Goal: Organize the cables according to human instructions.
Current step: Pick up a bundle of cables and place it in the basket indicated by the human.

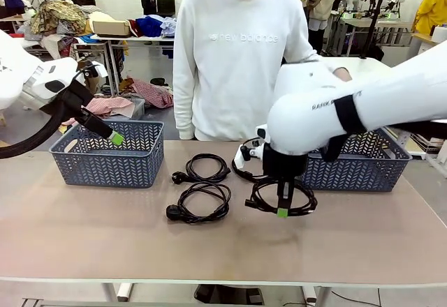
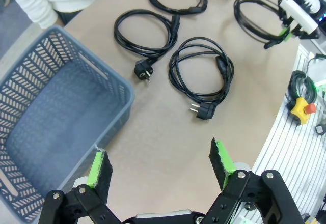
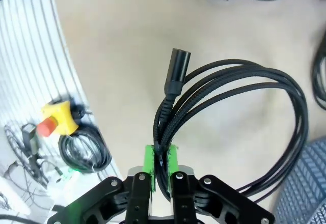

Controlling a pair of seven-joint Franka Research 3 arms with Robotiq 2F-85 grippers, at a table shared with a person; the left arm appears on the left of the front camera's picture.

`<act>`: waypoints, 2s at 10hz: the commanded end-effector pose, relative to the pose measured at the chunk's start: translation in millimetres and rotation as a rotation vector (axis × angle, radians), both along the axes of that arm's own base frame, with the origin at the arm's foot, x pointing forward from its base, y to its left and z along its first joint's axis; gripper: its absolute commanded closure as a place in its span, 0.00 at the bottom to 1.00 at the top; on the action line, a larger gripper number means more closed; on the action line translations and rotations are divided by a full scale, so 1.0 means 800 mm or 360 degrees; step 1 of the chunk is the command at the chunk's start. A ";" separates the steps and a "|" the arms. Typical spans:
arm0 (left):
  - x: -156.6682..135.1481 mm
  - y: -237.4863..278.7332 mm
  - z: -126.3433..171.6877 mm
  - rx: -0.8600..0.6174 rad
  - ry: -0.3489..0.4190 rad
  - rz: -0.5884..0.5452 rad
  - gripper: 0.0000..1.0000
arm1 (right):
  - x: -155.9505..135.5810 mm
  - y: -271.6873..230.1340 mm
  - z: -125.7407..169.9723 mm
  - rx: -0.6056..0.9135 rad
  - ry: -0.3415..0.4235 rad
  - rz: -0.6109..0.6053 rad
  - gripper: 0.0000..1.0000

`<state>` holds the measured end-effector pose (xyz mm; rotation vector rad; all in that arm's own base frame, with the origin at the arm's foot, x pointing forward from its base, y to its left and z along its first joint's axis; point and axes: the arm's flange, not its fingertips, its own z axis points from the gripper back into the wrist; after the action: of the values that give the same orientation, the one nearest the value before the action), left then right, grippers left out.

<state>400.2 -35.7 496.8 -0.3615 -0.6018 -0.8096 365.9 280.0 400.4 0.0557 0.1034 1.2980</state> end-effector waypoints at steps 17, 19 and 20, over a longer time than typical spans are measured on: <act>0.000 0.003 -0.004 -0.0030 -0.0014 -0.0029 0.00 | 0.135 -0.202 0.156 -0.0065 -0.0144 0.0069 1.00; 0.000 0.003 -0.004 -0.0030 -0.0014 -0.0029 0.00 | 0.135 -0.202 0.156 -0.0065 -0.0144 0.0069 1.00; 0.000 0.003 -0.004 -0.0030 -0.0014 -0.0029 0.00 | 0.142 -0.199 0.157 -0.0066 -0.0141 0.0097 0.88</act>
<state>400.4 -35.4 496.5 -0.3611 -0.6003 -0.8093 479.3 121.0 525.5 -0.0400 0.0577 1.3569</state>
